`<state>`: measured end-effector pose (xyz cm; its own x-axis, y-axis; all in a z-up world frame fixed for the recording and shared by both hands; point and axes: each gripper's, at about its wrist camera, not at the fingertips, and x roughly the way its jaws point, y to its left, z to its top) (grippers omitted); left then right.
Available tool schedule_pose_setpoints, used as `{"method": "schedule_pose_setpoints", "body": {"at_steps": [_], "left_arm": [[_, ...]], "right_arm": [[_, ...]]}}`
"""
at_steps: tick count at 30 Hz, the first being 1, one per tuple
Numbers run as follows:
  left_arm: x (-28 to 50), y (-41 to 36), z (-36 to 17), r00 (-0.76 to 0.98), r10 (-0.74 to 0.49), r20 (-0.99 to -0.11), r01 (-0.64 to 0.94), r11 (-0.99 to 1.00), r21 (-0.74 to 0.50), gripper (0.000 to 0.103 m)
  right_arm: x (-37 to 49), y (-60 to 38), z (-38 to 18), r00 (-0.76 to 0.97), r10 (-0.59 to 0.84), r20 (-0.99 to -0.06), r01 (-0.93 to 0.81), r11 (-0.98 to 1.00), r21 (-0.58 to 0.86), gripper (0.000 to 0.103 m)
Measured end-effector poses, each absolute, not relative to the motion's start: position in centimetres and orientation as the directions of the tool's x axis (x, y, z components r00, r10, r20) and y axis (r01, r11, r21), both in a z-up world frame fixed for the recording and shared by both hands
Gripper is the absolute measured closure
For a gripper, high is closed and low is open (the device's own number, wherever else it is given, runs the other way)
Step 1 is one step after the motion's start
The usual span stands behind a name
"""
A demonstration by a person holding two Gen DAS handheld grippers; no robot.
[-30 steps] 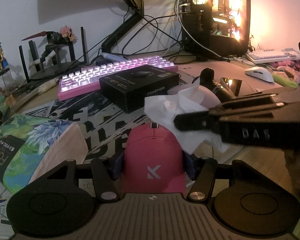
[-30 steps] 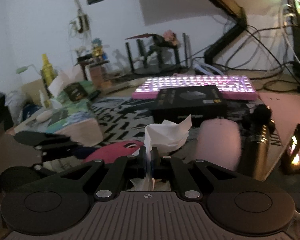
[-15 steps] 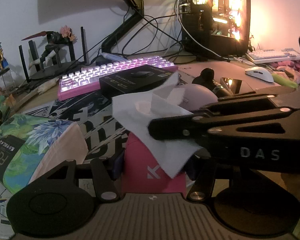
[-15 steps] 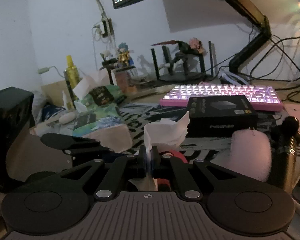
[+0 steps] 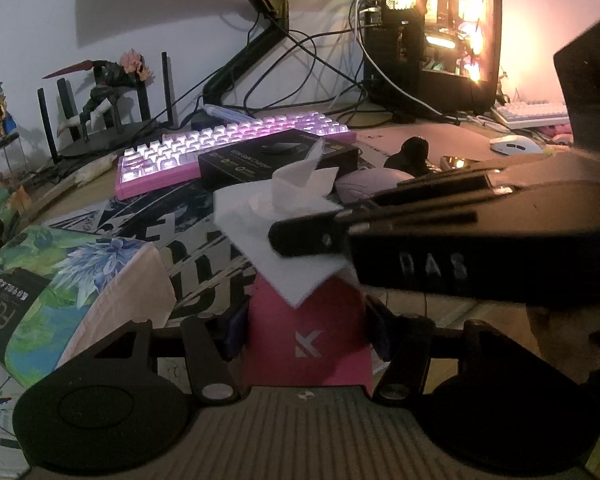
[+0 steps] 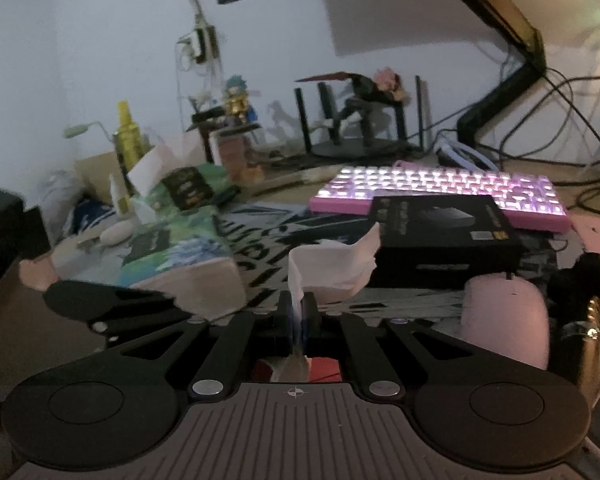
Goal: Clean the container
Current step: 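Lift the tissue in the left gripper and wipe the mouse's front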
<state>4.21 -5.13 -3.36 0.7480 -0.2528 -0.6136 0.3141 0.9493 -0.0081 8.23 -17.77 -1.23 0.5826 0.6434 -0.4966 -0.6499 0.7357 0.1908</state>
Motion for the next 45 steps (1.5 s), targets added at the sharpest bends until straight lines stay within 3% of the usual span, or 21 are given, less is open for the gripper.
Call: {"method": "schedule_pose_setpoints", "body": {"at_steps": [11,21,45], "left_arm": [[4.2,-5.2,-3.4,0.748,-0.254,-0.614,0.314,0.949,-0.010,0.044],[4.1,-5.2,-3.3,0.747,-0.255,-0.614,0.315,0.949,-0.011,0.044],[4.1,-5.3,-3.3,0.747,-0.255,-0.614,0.315,0.949,-0.010,0.044]], "right_arm": [[7.9,-16.0,-0.9,0.539,0.651,-0.535,-0.687,0.707,0.169,0.098],[6.6,-17.4,-0.6,0.527,0.683,-0.506,-0.695,0.689,0.205,0.098],[6.6,-19.9,-1.3,0.574,0.615,-0.540,-0.642,0.748,0.170,0.098]]}}
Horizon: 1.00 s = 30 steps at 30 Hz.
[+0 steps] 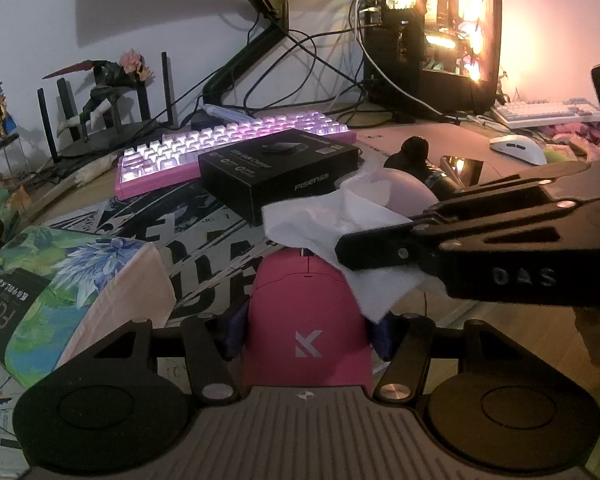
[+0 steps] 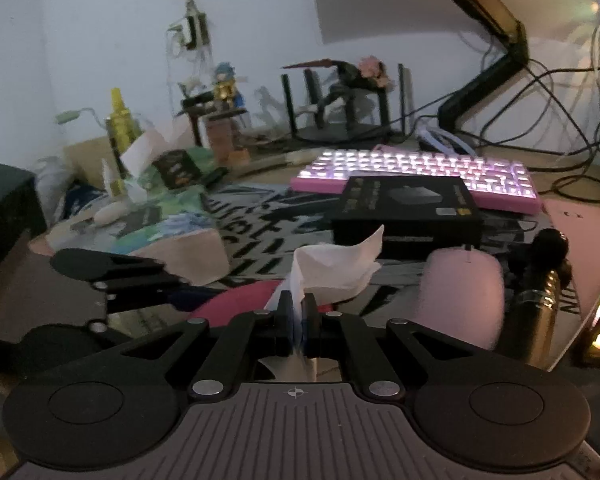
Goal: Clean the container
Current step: 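Rub the tissue in the left gripper across the hot-pink mouse's top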
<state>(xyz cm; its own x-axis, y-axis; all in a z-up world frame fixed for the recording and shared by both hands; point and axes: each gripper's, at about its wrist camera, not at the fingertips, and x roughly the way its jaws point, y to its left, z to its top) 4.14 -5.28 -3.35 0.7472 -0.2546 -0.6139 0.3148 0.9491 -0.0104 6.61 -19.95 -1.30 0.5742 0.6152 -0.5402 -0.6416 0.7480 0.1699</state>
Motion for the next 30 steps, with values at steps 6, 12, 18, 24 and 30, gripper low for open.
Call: {"method": "schedule_pose_setpoints", "body": {"at_steps": [6,12,18,24,30], "left_arm": [[4.1,-5.2,-3.4,0.748,-0.253,-0.614,0.315,0.949,-0.008,0.044],[4.2,-5.2,-3.4,0.748,-0.252,-0.614,0.315,0.949,-0.006,0.044],[4.2,-5.1,-3.4,0.748,-0.251,-0.614,0.315,0.949,-0.004,0.044],[4.2,-5.2,-3.4,0.749,-0.250,-0.614,0.315,0.949,-0.003,0.044],[4.1,-5.3,-3.4,0.749,-0.251,-0.614,0.315,0.949,-0.004,0.044]], "right_arm": [[5.3,-19.8,-0.8,0.554,0.641,-0.531,-0.673,0.720,0.168,0.098],[5.0,-20.0,-0.5,0.541,0.656,-0.526,-0.685,0.707,0.176,0.098],[6.1,-21.1,-0.7,0.559,0.639,-0.528,-0.663,0.727,0.178,0.098],[7.1,-21.6,-1.4,0.584,0.603,-0.544,-0.629,0.759,0.166,0.098],[6.9,-21.1,-1.6,0.591,0.592,-0.549,-0.624,0.766,0.154,0.098]]}}
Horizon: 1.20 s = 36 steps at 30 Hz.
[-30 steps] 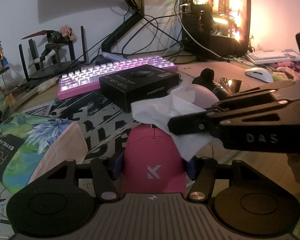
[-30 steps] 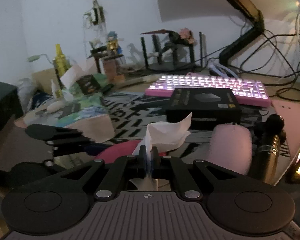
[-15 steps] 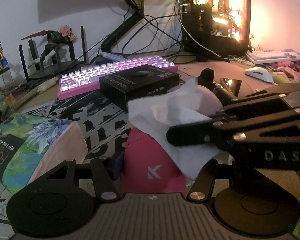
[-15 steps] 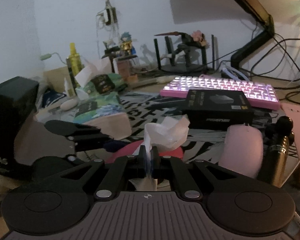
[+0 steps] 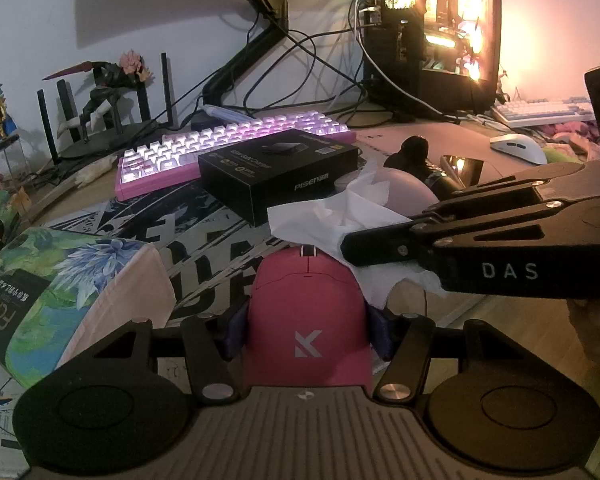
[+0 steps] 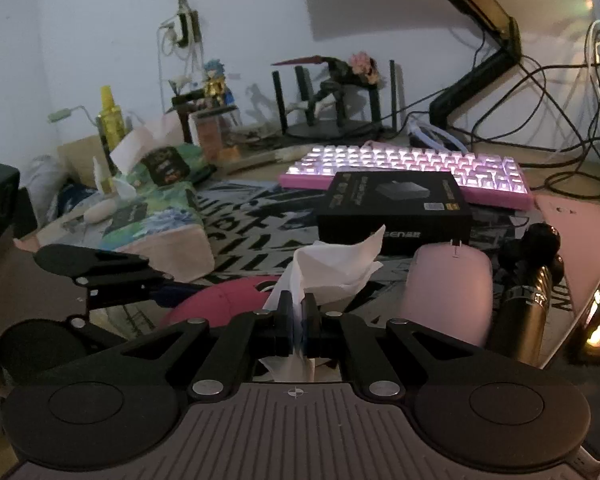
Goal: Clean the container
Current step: 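Rub the tissue in the left gripper across the hot-pink mouse's top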
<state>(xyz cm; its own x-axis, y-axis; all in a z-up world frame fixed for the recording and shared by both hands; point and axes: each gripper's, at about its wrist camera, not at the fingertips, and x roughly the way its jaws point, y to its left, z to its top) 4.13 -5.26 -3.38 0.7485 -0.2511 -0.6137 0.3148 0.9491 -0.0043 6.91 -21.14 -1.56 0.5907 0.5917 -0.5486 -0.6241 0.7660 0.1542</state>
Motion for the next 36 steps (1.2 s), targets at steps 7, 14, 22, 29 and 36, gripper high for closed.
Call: {"method": "schedule_pose_setpoints", "body": {"at_steps": [7,14,22,29,36], "left_arm": [[4.1,-5.3,-3.4,0.749,-0.251,-0.614,0.315,0.949,-0.004,0.044],[4.1,-5.3,-3.4,0.749,-0.251,-0.614,0.315,0.949,-0.005,0.044],[4.1,-5.2,-3.4,0.749,-0.251,-0.614,0.315,0.949,-0.004,0.044],[4.1,-5.2,-3.4,0.749,-0.250,-0.614,0.315,0.949,-0.003,0.044],[4.1,-5.2,-3.4,0.749,-0.250,-0.614,0.315,0.949,-0.002,0.044]], "right_arm": [[5.8,-20.2,-1.0,0.576,0.618,-0.535,-0.656,0.740,0.149,0.098],[5.2,-19.8,-0.6,0.548,0.647,-0.530,-0.686,0.710,0.159,0.098],[5.9,-20.6,-1.0,0.561,0.630,-0.538,-0.663,0.731,0.164,0.098],[6.5,-20.7,-1.2,0.572,0.611,-0.547,-0.647,0.746,0.156,0.098],[6.6,-20.7,-1.0,0.570,0.614,-0.546,-0.654,0.741,0.150,0.098]]}}
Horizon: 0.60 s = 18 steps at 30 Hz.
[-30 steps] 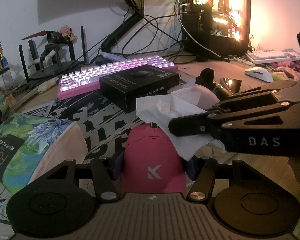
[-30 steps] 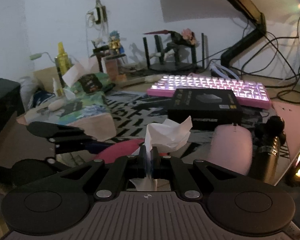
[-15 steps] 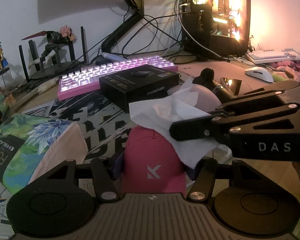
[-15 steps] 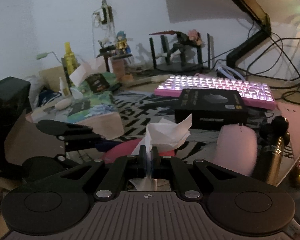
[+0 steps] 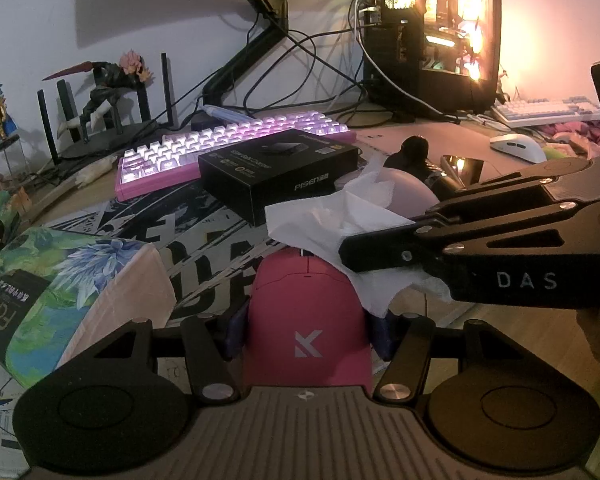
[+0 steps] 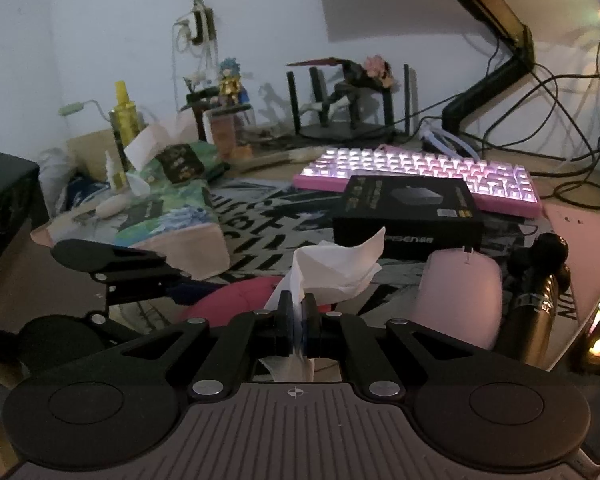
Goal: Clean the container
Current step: 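Rub the tissue in the left gripper across the hot-pink mouse's top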
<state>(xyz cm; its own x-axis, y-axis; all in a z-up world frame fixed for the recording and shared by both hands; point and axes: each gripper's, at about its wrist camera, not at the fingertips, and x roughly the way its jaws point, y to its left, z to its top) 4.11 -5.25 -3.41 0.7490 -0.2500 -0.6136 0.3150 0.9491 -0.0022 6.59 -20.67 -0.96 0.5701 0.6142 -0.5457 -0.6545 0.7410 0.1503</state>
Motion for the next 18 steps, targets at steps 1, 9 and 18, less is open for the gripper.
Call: {"method": "schedule_pose_setpoints", "body": {"at_steps": [1,9,18], "left_arm": [[4.1,-5.2,-3.4,0.749,-0.250,-0.614,0.315,0.949,-0.002,0.044],[4.1,-5.3,-3.4,0.749,-0.250,-0.614,0.315,0.949,-0.003,0.044],[4.1,-5.3,-3.4,0.749,-0.250,-0.613,0.315,0.949,-0.002,0.044]], "right_arm": [[6.5,-20.6,-0.9,0.568,0.618,-0.544,-0.659,0.737,0.150,0.098],[5.1,-20.1,-0.4,0.545,0.649,-0.532,-0.697,0.703,0.143,0.098],[5.7,-21.0,-0.7,0.556,0.631,-0.540,-0.678,0.721,0.145,0.098]]}}
